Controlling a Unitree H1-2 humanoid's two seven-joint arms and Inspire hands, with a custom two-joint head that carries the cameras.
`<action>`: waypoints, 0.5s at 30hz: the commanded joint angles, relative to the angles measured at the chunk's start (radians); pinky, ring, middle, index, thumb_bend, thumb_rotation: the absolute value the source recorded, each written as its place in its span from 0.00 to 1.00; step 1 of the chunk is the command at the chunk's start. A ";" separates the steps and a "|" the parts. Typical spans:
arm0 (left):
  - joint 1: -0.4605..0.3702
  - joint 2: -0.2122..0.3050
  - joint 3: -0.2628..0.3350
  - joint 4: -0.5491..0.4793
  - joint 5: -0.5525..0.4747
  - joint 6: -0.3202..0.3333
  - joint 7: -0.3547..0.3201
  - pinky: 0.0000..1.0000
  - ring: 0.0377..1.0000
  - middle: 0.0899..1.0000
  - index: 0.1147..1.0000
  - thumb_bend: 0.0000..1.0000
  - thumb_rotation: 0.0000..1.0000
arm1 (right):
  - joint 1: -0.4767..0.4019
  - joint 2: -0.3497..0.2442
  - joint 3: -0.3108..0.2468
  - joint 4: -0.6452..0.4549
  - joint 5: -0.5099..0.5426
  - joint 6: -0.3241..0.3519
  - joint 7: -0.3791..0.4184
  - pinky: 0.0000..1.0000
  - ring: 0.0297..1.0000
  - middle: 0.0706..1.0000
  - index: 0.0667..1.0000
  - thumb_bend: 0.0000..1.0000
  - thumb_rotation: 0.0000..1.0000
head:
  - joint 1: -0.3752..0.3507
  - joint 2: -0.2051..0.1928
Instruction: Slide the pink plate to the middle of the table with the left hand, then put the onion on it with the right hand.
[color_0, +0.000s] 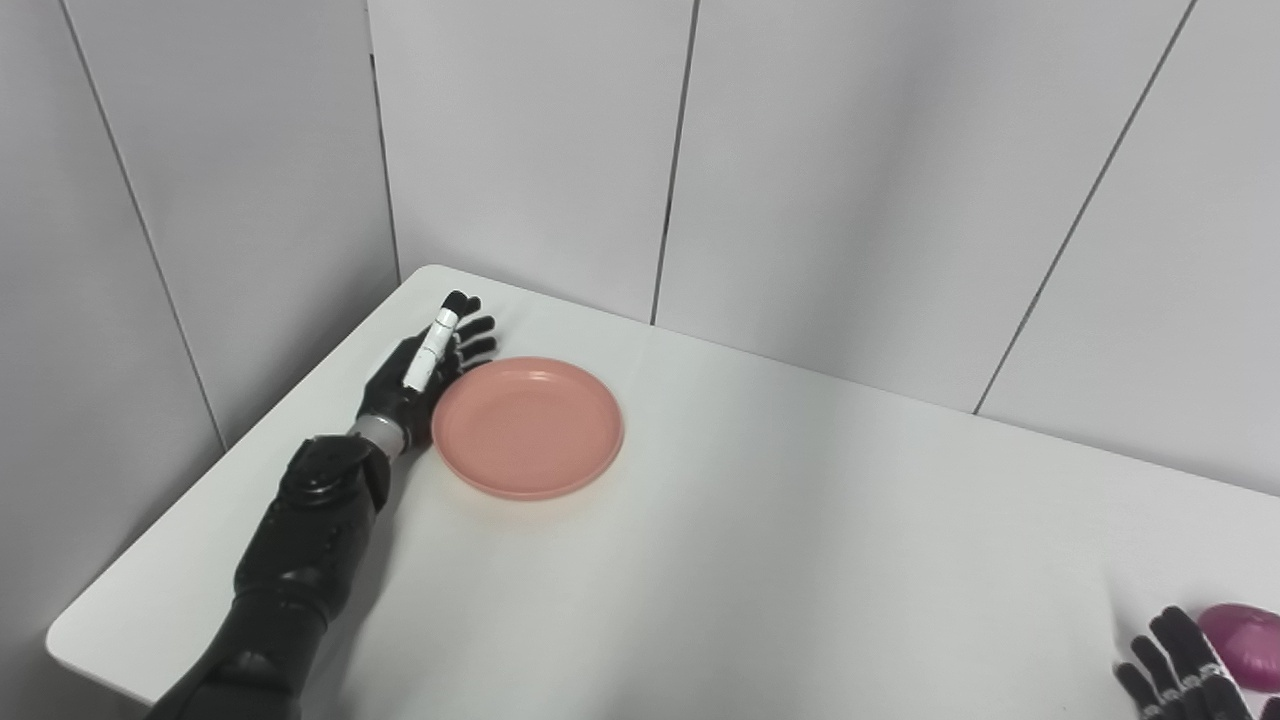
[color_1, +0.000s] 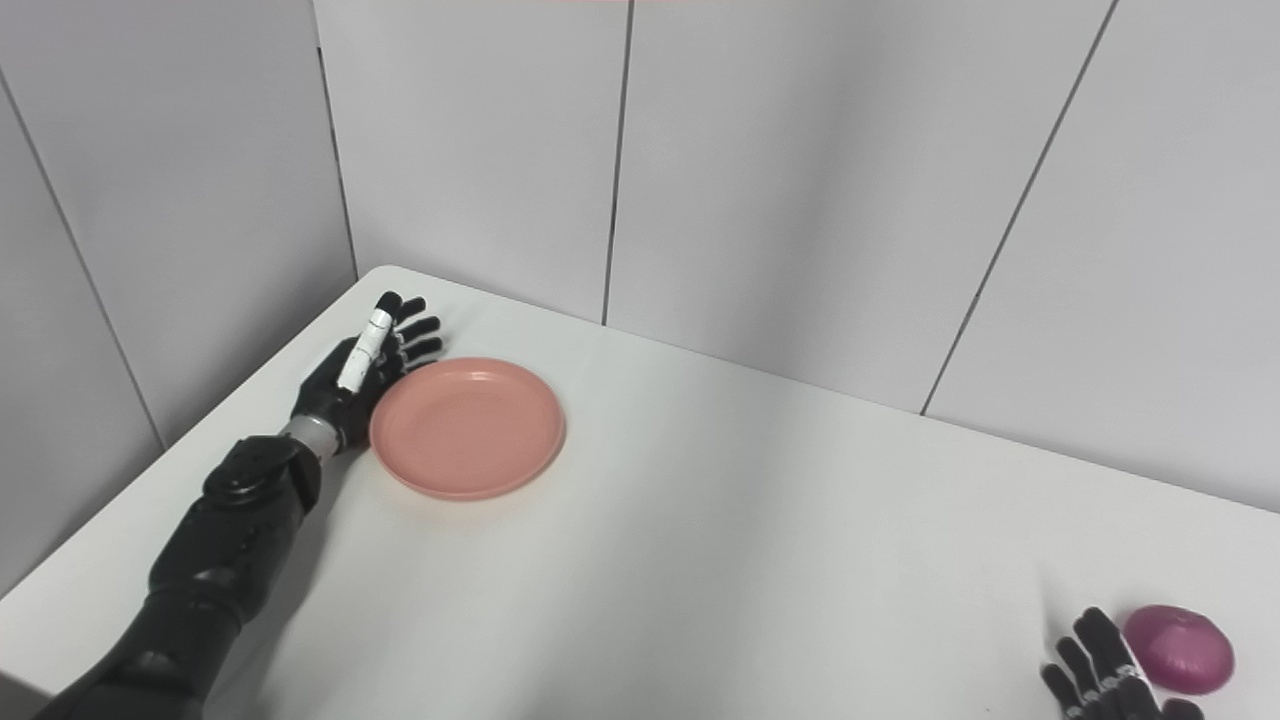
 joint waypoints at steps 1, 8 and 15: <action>-0.017 -0.001 -0.014 -0.041 0.009 0.023 -0.011 0.84 0.88 0.88 0.89 0.90 0.85 | 0.072 0.047 0.026 0.055 0.008 0.033 0.000 0.94 0.96 0.96 0.92 0.96 1.00 | -0.003 0.004; -0.005 -0.015 -0.023 -0.112 -0.005 0.067 -0.015 0.83 0.85 0.84 0.87 0.89 0.88 | 0.078 0.052 0.030 0.033 0.002 0.043 -0.012 0.94 0.97 0.96 0.92 0.96 1.00 | -0.015 0.016; 0.014 -0.074 0.003 -0.183 -0.054 0.099 -0.010 0.82 0.85 0.83 0.86 0.89 0.86 | 0.084 0.053 0.031 0.014 0.001 0.054 -0.017 0.97 0.98 0.97 0.94 0.95 1.00 | -0.026 0.026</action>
